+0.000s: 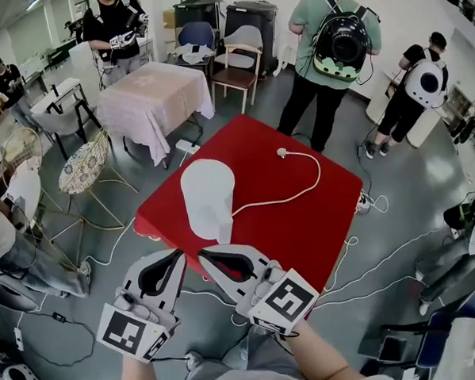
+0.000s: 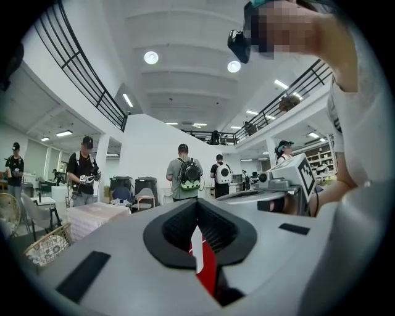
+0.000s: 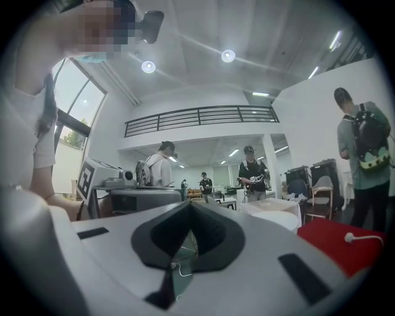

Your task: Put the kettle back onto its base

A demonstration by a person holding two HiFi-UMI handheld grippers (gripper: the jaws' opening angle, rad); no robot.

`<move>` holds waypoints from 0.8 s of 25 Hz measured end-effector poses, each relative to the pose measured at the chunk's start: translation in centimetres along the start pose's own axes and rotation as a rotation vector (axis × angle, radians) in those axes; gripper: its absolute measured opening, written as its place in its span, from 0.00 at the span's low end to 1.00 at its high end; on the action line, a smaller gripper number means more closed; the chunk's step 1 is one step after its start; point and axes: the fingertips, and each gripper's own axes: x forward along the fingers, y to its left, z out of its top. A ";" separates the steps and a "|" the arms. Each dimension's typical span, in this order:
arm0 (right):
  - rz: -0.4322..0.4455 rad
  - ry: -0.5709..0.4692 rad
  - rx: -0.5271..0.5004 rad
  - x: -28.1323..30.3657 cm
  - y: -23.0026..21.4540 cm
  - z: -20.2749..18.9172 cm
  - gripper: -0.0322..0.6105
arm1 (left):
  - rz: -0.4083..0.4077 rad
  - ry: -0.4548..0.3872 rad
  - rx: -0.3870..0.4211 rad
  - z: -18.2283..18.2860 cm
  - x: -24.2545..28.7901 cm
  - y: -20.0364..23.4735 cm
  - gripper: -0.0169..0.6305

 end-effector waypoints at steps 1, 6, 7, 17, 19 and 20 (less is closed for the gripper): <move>-0.004 0.001 -0.007 0.1 0.2 0.1 0.06 | 0.000 -0.007 0.000 0.2 -0.2 0.1 0.04; -0.014 -0.015 -0.011 -0.1 1.0 1.1 0.06 | -0.002 -0.024 0.000 1.0 -0.8 -0.1 0.04; -0.014 -0.019 -0.011 0.0 1.3 1.1 0.06 | -0.005 -0.026 0.002 1.0 -1.1 -0.2 0.04; -0.013 -0.038 -0.012 -0.3 3.9 1.0 0.06 | -0.003 -0.028 0.016 0.8 -3.2 -0.9 0.04; -0.017 -0.040 -0.016 0.0 4.2 1.0 0.06 | -0.007 -0.032 0.014 0.8 -3.5 -0.8 0.04; -0.018 -0.042 -0.017 0.1 4.3 1.1 0.06 | -0.008 -0.034 0.014 0.9 -3.6 -0.7 0.04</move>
